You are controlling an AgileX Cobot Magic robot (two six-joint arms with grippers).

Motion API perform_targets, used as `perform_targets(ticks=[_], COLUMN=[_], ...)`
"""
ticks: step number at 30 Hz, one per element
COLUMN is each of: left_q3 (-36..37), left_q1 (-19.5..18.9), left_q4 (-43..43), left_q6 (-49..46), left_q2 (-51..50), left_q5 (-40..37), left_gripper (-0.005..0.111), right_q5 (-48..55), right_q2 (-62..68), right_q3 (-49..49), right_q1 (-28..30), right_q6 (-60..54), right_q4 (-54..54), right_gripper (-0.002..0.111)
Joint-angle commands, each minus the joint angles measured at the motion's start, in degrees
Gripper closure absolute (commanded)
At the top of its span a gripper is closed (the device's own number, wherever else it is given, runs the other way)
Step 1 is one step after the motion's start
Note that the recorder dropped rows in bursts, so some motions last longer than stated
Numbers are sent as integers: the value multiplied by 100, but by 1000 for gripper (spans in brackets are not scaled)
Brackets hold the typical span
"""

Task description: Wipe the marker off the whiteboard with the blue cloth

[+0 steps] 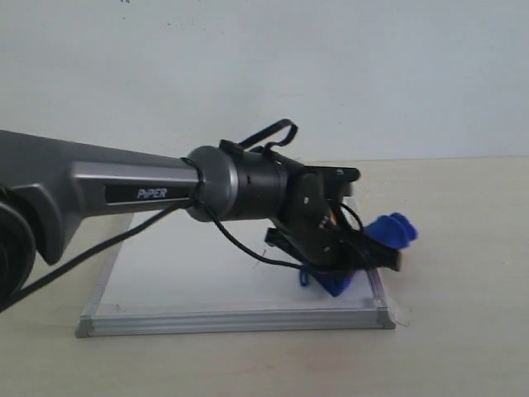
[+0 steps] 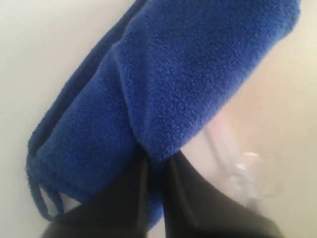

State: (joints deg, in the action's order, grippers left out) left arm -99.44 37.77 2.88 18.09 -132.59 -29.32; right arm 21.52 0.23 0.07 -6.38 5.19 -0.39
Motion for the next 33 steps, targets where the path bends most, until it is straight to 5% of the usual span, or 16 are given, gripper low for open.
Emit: perform_targets(ticks=[1,18,33], left_q3=[37,37,37], left_q1=[140,-1916,-649], left_q4=[215,292,526], left_q6=[-298,-229,-740], left_q2=[20,20,20], left_q5=[232,-1457,-768], left_gripper=[103,103,103], right_q5=[-54,-54,-54], right_q2=[-23,-23,-23], right_q3=[-7,-7,-7], right_q1=[15,15,15], right_q6=[0,0,0], right_q4=[-9,-9,-9], right_gripper=[108,108,108])
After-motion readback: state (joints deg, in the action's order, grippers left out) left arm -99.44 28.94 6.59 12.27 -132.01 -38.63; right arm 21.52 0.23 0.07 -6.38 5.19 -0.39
